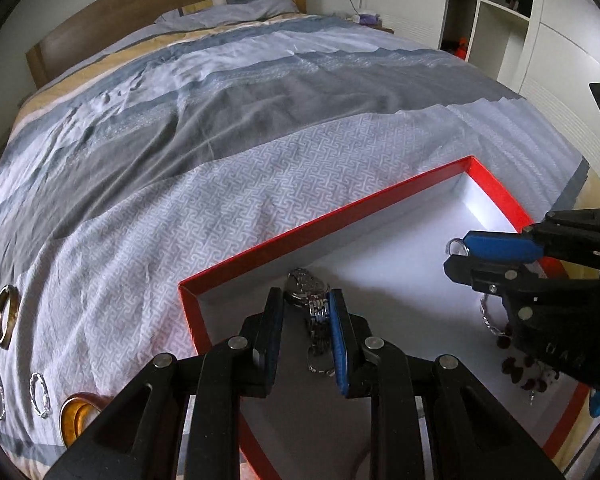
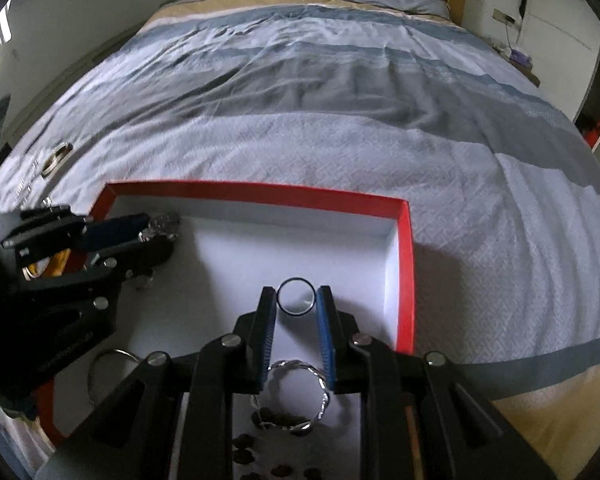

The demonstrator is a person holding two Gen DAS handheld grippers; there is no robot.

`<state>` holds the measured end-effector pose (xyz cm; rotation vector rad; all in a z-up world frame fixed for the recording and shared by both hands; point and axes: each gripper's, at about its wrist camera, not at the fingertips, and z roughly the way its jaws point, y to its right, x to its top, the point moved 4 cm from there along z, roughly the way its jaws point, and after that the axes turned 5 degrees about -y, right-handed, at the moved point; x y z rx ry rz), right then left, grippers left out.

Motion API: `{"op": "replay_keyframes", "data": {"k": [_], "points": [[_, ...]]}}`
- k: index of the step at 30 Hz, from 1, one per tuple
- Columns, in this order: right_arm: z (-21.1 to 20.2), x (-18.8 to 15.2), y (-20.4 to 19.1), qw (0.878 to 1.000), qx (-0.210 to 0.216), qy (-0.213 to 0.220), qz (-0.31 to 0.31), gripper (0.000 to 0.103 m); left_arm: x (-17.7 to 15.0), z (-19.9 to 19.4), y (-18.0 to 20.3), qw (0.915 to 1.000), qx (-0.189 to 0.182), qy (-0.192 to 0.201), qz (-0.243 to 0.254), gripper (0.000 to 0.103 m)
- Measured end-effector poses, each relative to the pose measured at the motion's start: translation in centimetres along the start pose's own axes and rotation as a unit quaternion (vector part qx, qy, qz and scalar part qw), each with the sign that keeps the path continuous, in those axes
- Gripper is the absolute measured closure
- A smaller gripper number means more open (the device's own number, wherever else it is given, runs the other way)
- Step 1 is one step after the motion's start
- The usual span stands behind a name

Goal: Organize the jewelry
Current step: 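Lower the watch and ring into the red box and open both tools, then withdraw both open tools from the box back over the bed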

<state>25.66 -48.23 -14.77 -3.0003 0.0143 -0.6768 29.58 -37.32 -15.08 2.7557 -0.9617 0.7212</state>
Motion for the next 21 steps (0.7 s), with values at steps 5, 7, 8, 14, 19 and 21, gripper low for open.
{"op": "replay_keyframes", "data": {"k": [5,7,8,14,19,21], "points": [[-0.2,0.0,0.0,1.000,0.002,0.003,-0.004,0.083,0.0,0.1,-0.1,1.0000,-0.002,-0.002,0.001,0.079],[-0.4,-0.2,0.0,1.000,-0.002,0.004,-0.006,0.083,-0.1,-0.2,-0.1,0.9999,-0.011,-0.005,0.002,0.079],[-0.6,-0.3,0.0,1.000,-0.002,0.004,-0.005,0.083,-0.1,-0.4,-0.2,0.9999,-0.015,-0.007,0.000,0.078],[-3.8,-1.5,0.9,1.000,-0.003,0.019,0.021,0.082,-0.7,-4.1,-0.2,0.9997,-0.018,0.011,-0.008,0.062],[-8.2,-3.1,0.5,0.998,-0.009,0.045,0.037,0.082,-1.6,-9.2,0.3,0.9990,-0.003,0.043,-0.013,0.047],[-10.3,-3.6,-0.2,0.997,-0.007,0.060,0.042,0.082,-2.3,-11.5,0.4,0.9981,0.010,0.057,-0.018,0.044]]}}
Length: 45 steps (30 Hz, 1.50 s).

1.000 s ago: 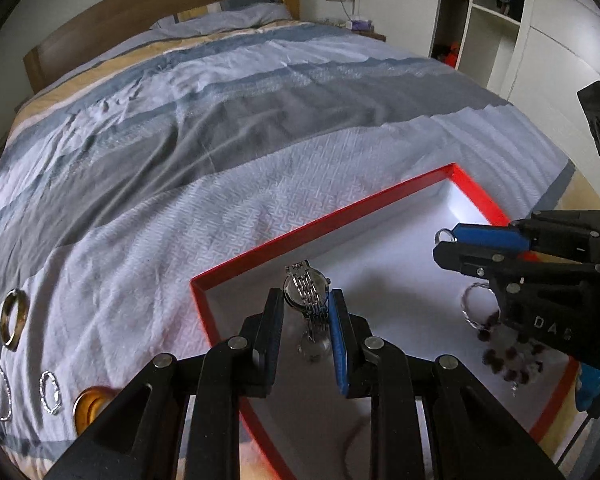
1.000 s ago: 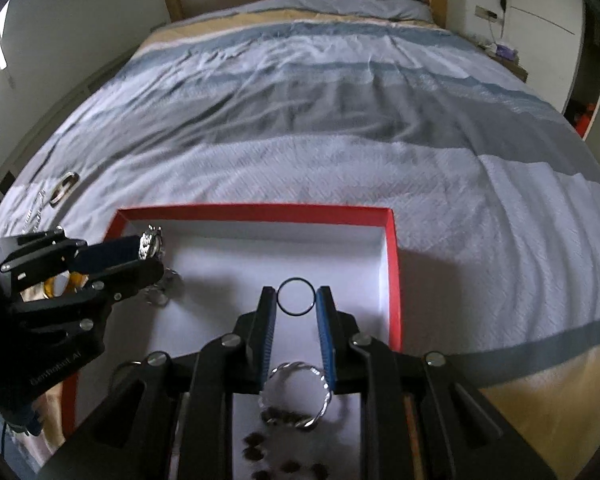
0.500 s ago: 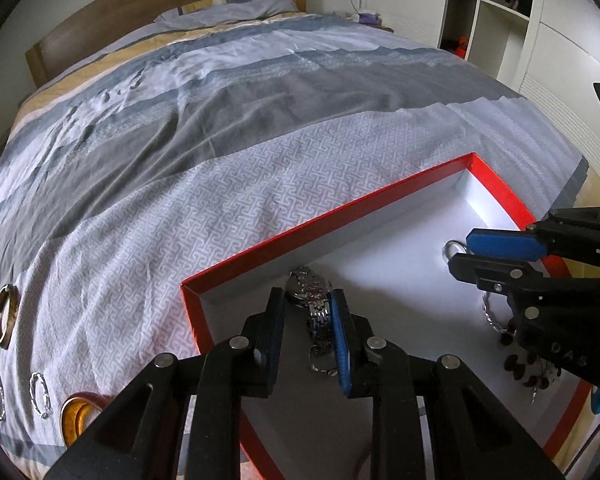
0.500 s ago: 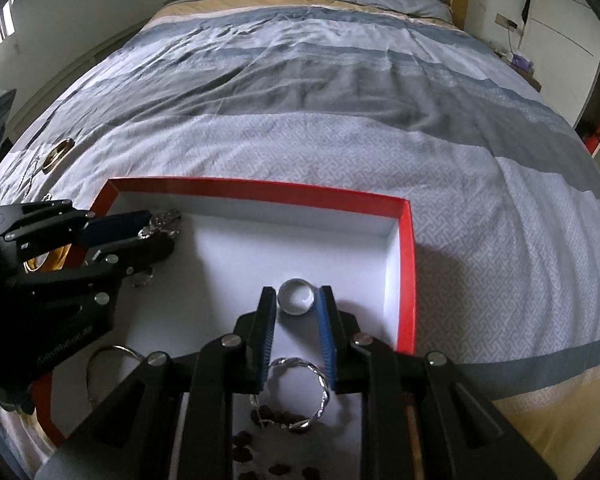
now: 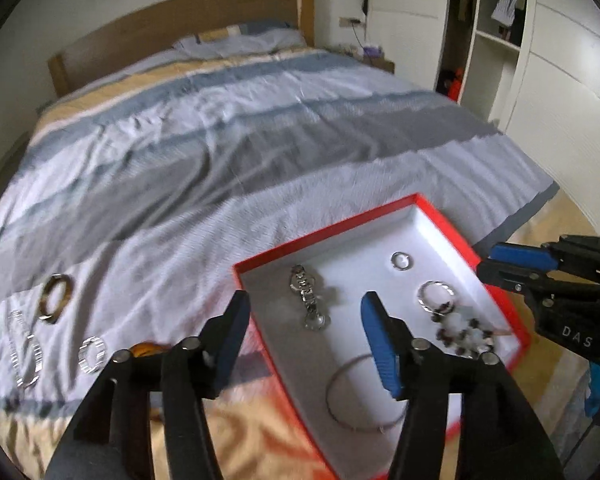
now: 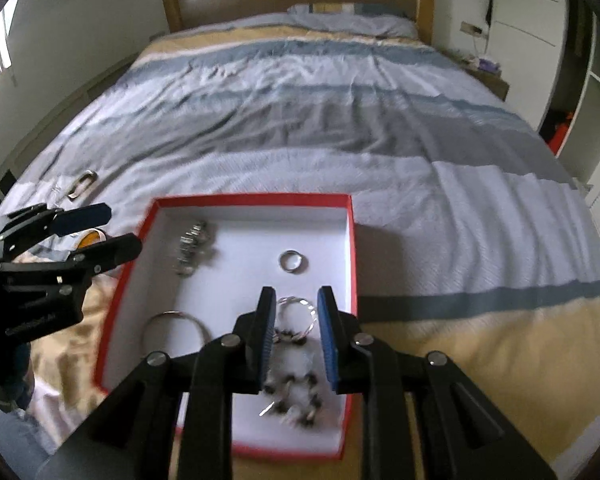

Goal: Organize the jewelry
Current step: 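Withdraw both open tools from the box back over the bed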

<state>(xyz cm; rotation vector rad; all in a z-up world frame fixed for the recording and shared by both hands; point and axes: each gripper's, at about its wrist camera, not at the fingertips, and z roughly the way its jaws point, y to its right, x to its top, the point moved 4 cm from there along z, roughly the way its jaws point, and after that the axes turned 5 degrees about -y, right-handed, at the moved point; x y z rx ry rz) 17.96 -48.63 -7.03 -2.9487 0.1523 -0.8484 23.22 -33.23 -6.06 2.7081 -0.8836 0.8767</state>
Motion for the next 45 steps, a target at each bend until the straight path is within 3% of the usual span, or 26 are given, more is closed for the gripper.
{"op": "replay_keyframes", "data": {"k": [4,10,23,45], "points": [[-4.0,-0.6,-1.8,1.000,0.003,0.027,0.003,0.077,-1.1,-5.0,0.1,0.9990,0.031,0.031,-0.004,0.033],[-9.0,-1.9,-5.2,0.998,0.018,0.059,-0.006,0.073,-3.5,-10.8,-0.5,0.9958,0.068,0.060,-0.011,0.024],[-14.8,-5.9,-10.1,0.995,0.035,0.090,-0.004,0.072,-8.9,-18.5,-2.3,0.9890,0.116,0.091,-0.013,0.023],[-18.4,-10.4,-17.9,0.993,0.061,0.091,-0.042,0.072,-16.8,-26.2,-6.5,0.9751,0.170,0.117,-0.082,0.020]]}}
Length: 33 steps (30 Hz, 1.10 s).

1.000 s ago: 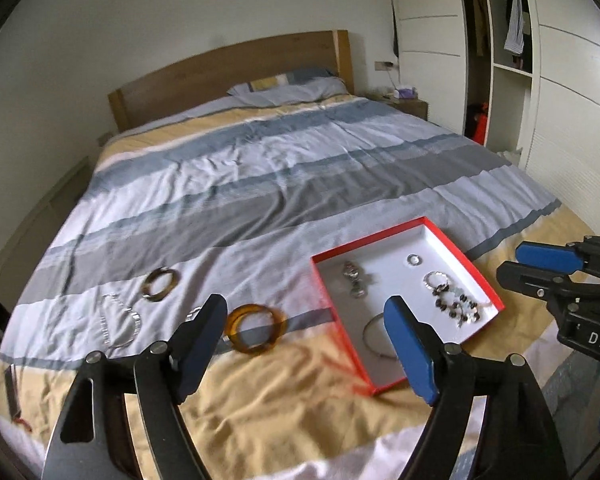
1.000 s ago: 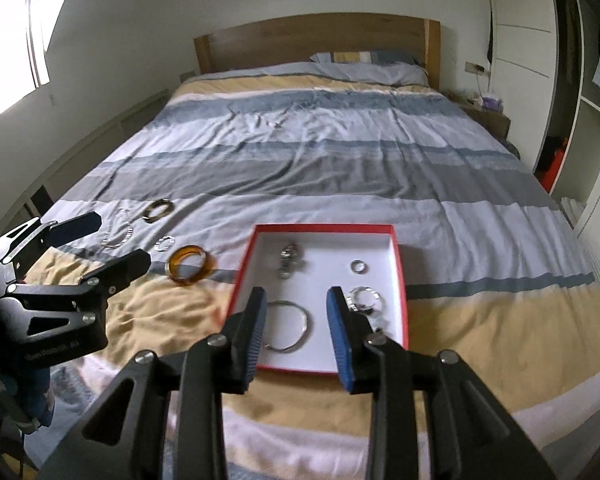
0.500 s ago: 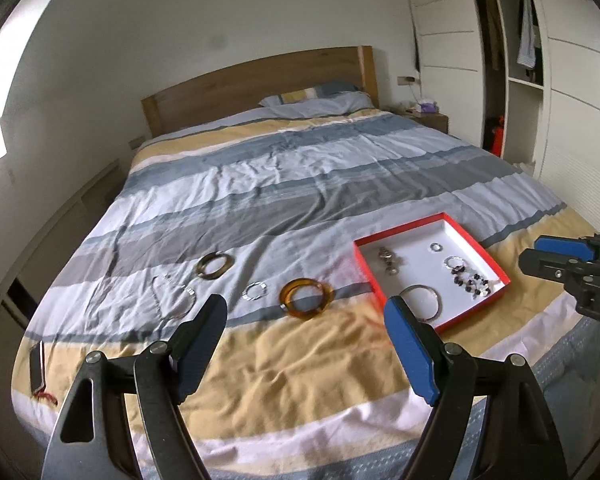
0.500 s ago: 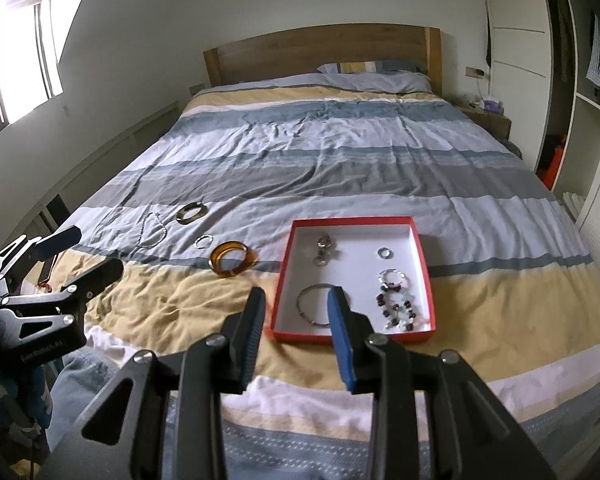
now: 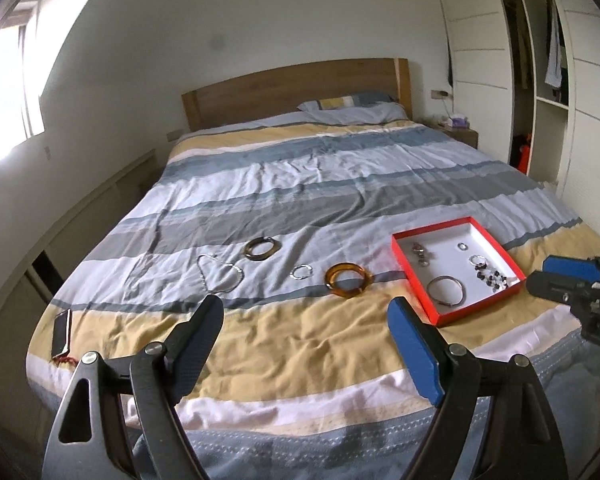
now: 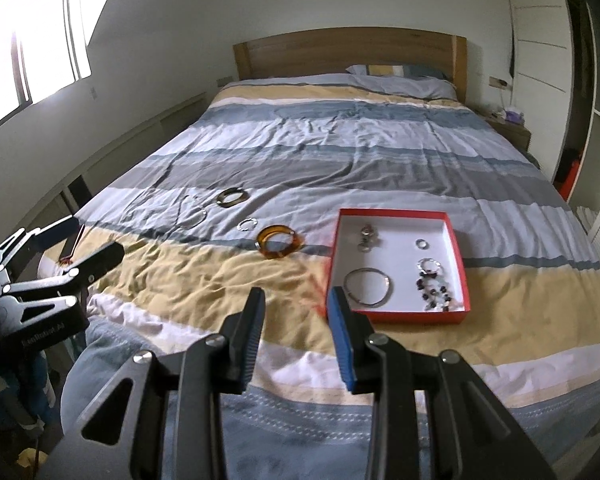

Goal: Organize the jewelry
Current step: 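Withdraw both open tools from the box back over the bed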

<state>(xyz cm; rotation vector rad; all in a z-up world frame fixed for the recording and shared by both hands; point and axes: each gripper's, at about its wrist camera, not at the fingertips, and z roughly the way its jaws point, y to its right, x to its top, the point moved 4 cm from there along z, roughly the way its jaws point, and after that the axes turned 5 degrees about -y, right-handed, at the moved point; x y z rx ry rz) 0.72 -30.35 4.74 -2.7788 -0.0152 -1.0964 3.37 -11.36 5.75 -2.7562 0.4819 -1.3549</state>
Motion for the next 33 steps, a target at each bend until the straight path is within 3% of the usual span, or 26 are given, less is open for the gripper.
{"op": "replay_keyframes", "data": {"k": [14,21,26,33], "points": [[-3.0,-0.6,-5.1,0.999,0.009,0.023,-0.048,0.072,-1.9,-4.5,-4.2,0.9983,0.029,0.028,-0.043,0.018],[-3.3,-0.4,-6.0,0.998,0.013,0.028,-0.055,0.071,-2.5,-4.7,-6.5,0.9966,0.044,0.026,-0.065,0.016],[-1.4,0.0,-5.7,0.999,0.016,0.010,-0.051,0.071,-3.7,-2.5,-8.8,0.9950,0.053,0.007,-0.084,0.016],[5.0,0.1,-4.5,0.998,0.031,-0.043,-0.033,0.071,-6.0,3.7,-11.1,0.9919,0.053,-0.053,-0.103,0.016]]}}
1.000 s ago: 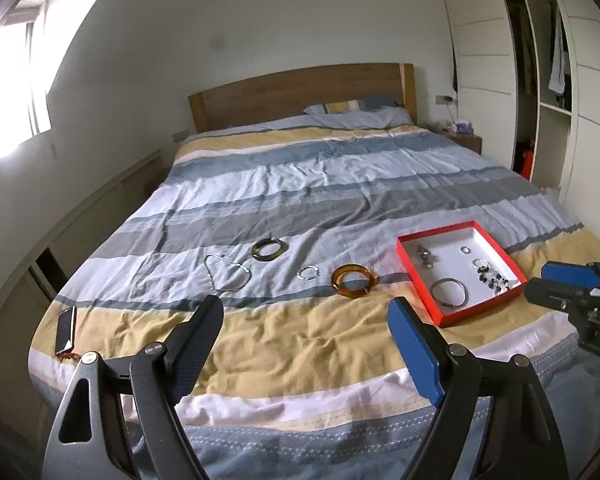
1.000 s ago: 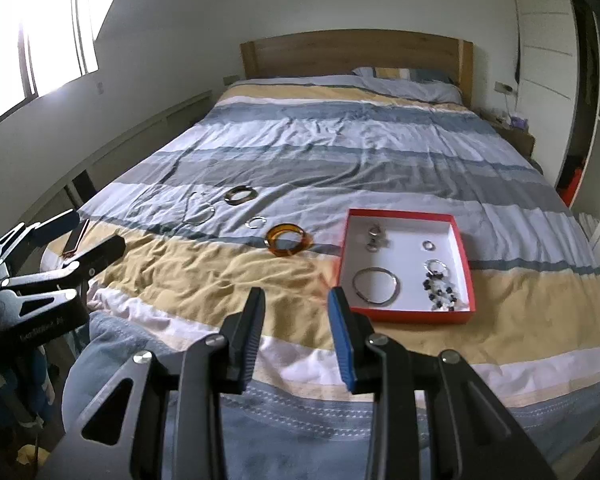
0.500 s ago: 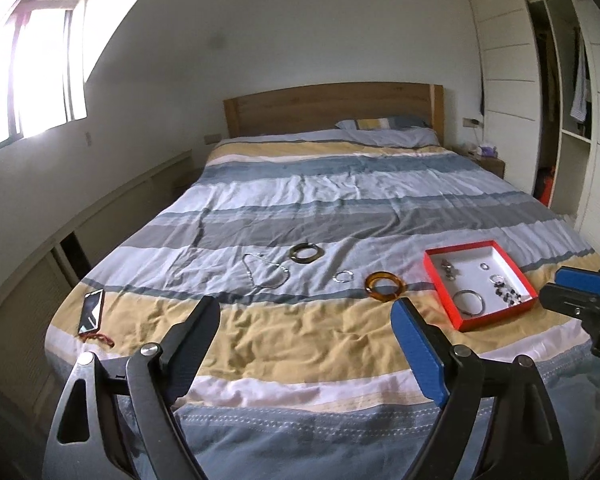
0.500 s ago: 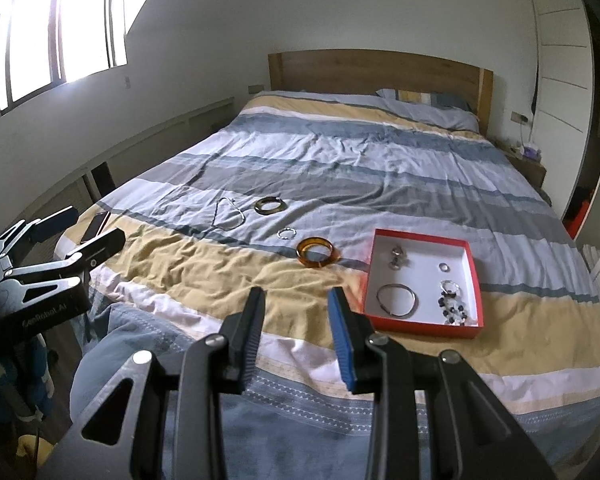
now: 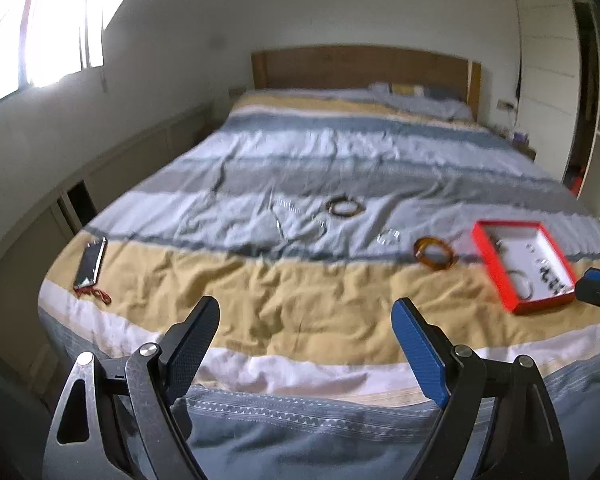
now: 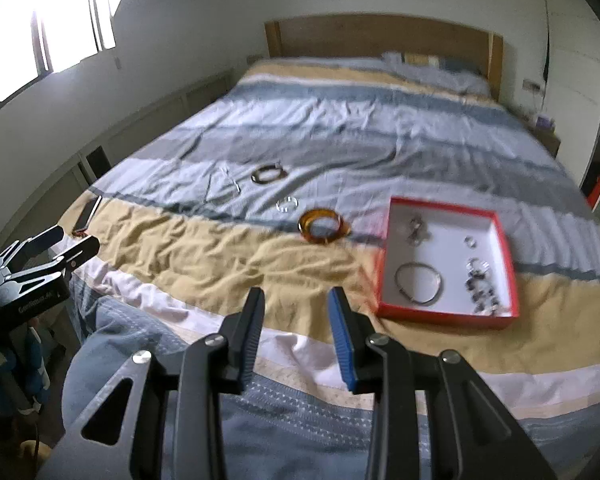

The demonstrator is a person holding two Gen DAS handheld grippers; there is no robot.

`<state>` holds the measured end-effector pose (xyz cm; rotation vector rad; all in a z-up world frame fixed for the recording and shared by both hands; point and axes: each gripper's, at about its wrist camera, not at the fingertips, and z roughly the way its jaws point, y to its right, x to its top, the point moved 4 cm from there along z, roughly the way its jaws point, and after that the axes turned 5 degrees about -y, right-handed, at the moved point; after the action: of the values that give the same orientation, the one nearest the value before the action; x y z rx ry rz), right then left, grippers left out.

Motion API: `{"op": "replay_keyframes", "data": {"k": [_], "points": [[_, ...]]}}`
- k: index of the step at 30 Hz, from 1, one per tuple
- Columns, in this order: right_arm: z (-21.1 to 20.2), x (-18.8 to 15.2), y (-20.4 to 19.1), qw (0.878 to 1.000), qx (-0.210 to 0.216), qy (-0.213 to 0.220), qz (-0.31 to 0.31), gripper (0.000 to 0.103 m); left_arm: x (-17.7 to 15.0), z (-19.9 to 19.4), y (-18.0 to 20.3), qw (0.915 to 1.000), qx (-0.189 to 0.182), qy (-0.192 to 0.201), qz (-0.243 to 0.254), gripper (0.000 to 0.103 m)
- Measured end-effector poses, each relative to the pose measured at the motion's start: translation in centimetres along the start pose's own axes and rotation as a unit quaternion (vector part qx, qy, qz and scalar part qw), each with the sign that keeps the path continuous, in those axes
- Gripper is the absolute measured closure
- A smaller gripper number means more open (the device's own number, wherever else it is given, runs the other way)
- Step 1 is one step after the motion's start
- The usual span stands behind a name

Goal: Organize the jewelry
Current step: 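Withdraw both open tools from the box back over the bed, then grasp the amber bangle with the right tool while the left tool grasps the twisted silver hoop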

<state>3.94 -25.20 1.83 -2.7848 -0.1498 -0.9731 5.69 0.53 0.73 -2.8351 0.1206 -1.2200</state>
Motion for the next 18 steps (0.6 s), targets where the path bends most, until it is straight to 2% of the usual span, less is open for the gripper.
{"op": "replay_keyframes", "data": {"k": [2,4,8,11,18], "points": [[1.9,0.2,0.5,1.000,0.006,-0.013,0.006,0.071,-0.1,2.1,0.1,0.9998,-0.004,-0.018,-0.001,0.017],[4.2,0.7,1.0,0.999,0.015,-0.027,0.012,0.071,0.1,4.5,0.4,0.9994,-0.010,-0.034,-0.003,0.022],[8.6,1.6,1.6,0.998,0.028,-0.054,0.012,0.071,0.7,9.5,1.3,0.9973,-0.035,-0.065,-0.007,0.025],[12.3,2.4,1.7,0.996,0.038,-0.074,0.009,0.071,1.4,12.6,1.6,0.9957,-0.045,-0.081,-0.009,0.032],[18.5,4.5,2.4,0.994,0.058,-0.093,0.011,0.071,2.9,18.4,1.1,0.9933,-0.048,-0.103,-0.020,0.033]]}}
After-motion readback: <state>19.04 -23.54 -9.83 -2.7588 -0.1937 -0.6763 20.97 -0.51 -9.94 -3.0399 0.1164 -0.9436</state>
